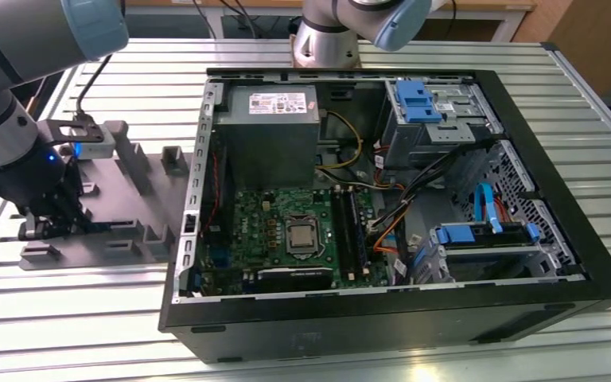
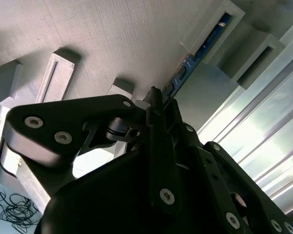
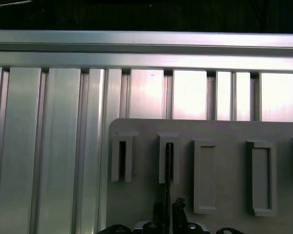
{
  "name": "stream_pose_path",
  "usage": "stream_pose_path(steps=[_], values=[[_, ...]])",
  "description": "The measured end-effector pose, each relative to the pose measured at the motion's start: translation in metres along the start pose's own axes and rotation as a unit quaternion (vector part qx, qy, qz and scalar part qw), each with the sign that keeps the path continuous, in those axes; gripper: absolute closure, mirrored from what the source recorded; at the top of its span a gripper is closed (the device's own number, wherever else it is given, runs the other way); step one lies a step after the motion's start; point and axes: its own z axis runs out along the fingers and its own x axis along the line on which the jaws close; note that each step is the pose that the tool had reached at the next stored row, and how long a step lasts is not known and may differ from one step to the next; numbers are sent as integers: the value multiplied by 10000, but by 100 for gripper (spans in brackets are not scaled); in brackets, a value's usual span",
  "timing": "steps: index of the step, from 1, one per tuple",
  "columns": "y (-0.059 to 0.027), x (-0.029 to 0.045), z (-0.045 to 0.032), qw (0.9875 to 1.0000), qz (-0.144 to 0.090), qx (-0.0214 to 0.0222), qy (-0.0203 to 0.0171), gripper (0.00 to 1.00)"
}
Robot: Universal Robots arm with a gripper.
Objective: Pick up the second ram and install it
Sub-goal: 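Pick up the second ram and move it above second insertion slot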
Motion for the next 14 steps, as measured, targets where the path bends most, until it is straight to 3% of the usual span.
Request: stream_pose_path(steps=[2,3,14], values=[[0,0,0,10000,0,0,0,80],[0,0,0,10000,0,0,0,86],[0,0,1,10000,4,0,0,86]])
